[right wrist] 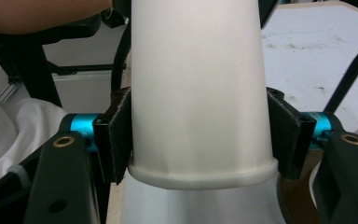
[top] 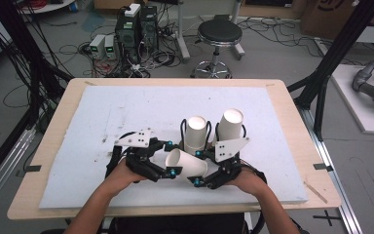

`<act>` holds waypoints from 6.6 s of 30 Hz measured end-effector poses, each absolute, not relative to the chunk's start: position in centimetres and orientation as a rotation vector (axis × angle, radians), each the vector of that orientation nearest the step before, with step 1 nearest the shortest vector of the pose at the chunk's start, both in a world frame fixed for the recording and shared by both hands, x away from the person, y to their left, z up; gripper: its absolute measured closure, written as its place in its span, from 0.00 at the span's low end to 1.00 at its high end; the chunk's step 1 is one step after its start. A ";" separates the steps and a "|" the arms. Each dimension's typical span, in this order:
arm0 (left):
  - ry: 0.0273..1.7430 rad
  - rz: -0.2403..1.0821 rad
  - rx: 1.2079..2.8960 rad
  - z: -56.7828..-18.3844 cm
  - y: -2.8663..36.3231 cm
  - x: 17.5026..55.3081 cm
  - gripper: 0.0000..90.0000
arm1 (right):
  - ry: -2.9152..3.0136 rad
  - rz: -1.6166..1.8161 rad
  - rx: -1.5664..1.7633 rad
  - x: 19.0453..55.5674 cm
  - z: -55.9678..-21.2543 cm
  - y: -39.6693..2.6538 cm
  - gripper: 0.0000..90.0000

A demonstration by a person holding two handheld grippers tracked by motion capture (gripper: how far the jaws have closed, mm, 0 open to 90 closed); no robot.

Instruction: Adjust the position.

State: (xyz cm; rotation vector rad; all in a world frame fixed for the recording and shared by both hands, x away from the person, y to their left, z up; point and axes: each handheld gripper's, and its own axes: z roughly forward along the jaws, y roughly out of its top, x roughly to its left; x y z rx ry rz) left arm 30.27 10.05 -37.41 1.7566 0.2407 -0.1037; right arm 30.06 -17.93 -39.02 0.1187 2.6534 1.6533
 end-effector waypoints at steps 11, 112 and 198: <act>0.188 -0.084 1.740 -37.3 10.1 30.1 0.39 | 2.683 1.762 0.235 30.4 -39.1 -18.2 0.23; 0.167 -0.084 1.775 -39.1 9.7 30.0 0.38 | 2.542 1.929 0.215 30.6 -37.2 -20.1 0.38; 0.159 -0.044 1.850 -39.3 8.7 29.6 0.39 | 2.514 1.915 0.237 29.9 -36.5 -18.7 0.37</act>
